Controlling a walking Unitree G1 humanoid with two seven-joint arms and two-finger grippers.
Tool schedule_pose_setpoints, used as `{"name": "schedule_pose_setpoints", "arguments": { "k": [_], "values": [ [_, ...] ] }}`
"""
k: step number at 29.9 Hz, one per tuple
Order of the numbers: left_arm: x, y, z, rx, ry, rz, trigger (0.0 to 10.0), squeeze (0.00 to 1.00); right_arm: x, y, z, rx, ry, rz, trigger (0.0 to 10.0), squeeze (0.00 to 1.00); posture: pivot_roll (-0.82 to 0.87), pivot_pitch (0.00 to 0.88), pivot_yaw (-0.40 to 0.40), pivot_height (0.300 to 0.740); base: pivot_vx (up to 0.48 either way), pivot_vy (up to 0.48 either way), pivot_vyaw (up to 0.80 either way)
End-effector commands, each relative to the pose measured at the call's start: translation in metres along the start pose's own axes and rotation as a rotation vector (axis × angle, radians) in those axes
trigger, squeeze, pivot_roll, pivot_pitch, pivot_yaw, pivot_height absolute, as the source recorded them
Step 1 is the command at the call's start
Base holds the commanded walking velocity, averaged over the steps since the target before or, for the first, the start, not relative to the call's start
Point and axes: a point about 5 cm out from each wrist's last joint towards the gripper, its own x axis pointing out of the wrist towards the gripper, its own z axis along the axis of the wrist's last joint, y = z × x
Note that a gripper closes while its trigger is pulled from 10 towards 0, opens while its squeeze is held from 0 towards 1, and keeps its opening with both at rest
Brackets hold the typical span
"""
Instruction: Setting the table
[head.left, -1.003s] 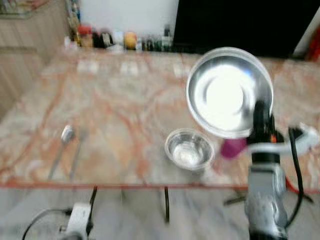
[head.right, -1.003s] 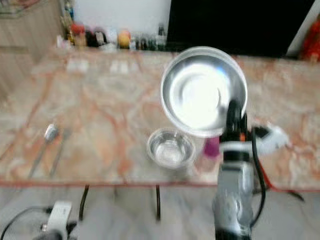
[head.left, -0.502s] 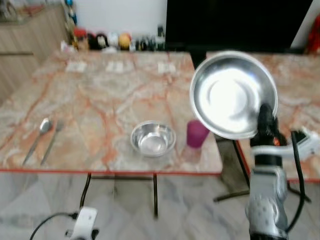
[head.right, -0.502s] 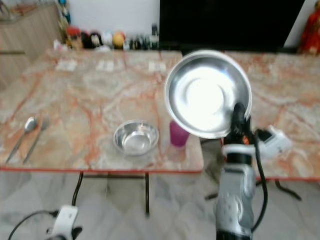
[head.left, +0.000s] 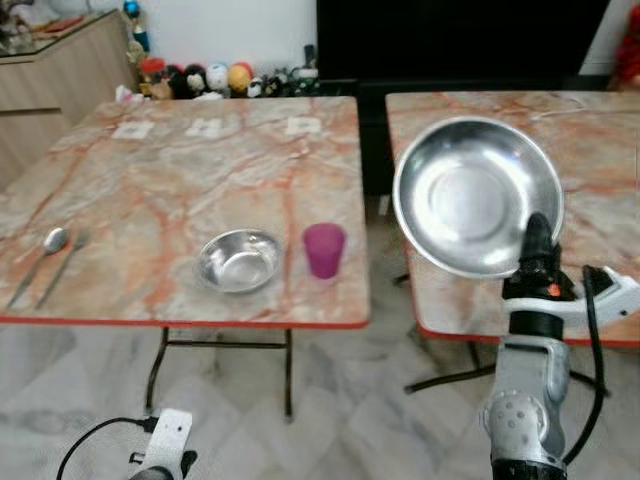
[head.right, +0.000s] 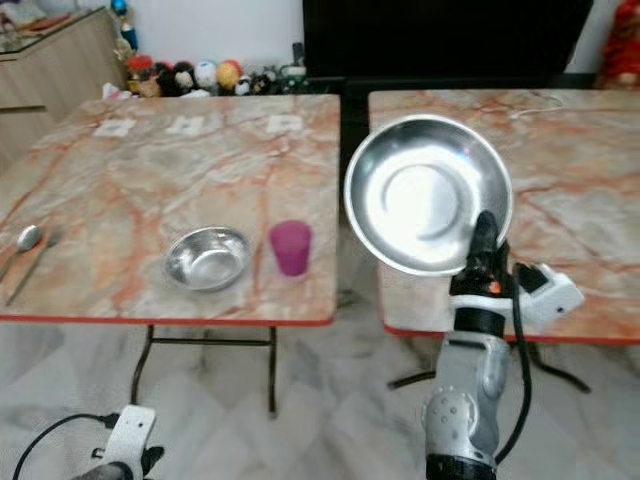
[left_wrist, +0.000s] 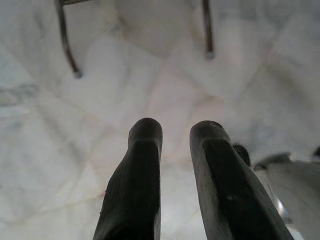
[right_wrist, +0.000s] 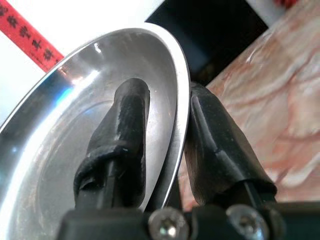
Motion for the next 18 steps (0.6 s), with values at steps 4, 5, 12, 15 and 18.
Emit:
{"name": "schedule_pose_setpoints", "arguments": {
  "k": [4, 5, 12, 15, 18],
  "values": [
    [0.001, 0.000, 0.001, 0.011, 0.017, 0.004, 10.0, 0.00, 0.012, 0.009, -0.004, 0.023, -0.003, 0.032, 10.0, 0.00, 0.16, 0.000, -0.004, 0.740, 0.000, -0.374, 0.00],
    [0.001, 0.000, 0.002, 0.009, 0.015, 0.003, 10.0, 0.00, 0.013, 0.008, -0.004, 0.020, -0.001, 0.033, 10.0, 0.00, 0.16, 0.000, -0.006, 0.740, 0.000, -0.371, 0.00],
    [0.002, -0.005, 0.003, -0.006, 0.013, 0.000, 10.0, 0.00, 0.013, -0.002, -0.005, 0.020, -0.005, -0.002, 10.0, 0.00, 0.17, 0.000, -0.016, 0.740, 0.000, -0.375, 0.00],
    [-0.001, -0.002, -0.007, -0.003, 0.035, 0.003, 10.0, 0.00, 0.009, -0.006, -0.005, 0.010, -0.003, -0.024, 10.0, 0.00, 0.16, 0.000, -0.011, 0.740, 0.000, -0.375, 0.00],
    [-0.004, 0.001, -0.018, 0.008, 0.064, 0.005, 10.0, 0.00, 0.003, -0.011, -0.002, -0.008, -0.004, -0.042, 10.0, 0.00, 0.14, 0.000, -0.002, 0.740, 0.000, -0.377, 0.00]
  ]
}}
